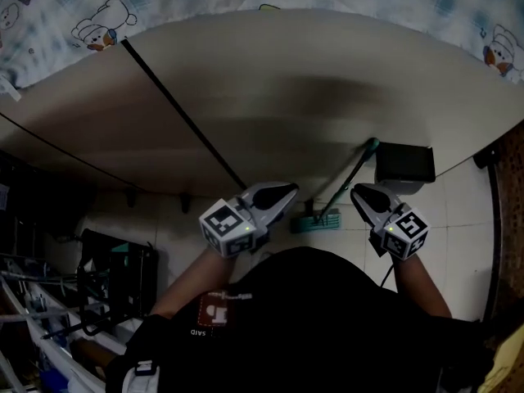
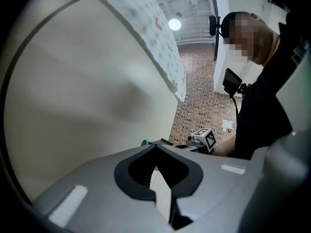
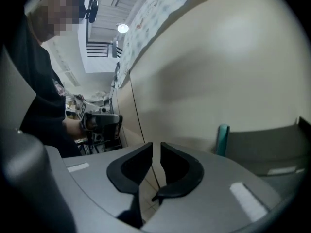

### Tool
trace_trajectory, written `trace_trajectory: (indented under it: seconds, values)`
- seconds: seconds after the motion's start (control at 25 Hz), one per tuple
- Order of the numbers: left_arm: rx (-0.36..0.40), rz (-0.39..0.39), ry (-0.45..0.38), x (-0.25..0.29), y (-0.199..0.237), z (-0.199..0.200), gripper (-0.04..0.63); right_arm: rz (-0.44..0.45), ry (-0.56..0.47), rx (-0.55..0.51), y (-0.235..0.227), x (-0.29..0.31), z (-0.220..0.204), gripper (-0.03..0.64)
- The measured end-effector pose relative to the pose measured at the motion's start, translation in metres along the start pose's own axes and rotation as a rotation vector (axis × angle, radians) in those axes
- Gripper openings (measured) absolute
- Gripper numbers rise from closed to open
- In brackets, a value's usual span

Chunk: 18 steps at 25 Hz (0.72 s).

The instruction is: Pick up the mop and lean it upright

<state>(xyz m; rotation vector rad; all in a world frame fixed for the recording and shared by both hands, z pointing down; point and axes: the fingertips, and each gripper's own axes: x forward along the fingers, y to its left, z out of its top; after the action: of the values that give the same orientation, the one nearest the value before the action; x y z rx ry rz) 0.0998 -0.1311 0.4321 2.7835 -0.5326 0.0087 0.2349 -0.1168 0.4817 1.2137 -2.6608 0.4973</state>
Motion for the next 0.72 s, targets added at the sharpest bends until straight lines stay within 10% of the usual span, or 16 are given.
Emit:
trace_trajectory:
  seconds: [0.72]
  values:
    - [-0.090, -0.051, 0.227, 0.048, 0.003, -0.124, 0.000, -0.365, 0.313, 0.221, -0.160, 0.065, -0.255, 0.206]
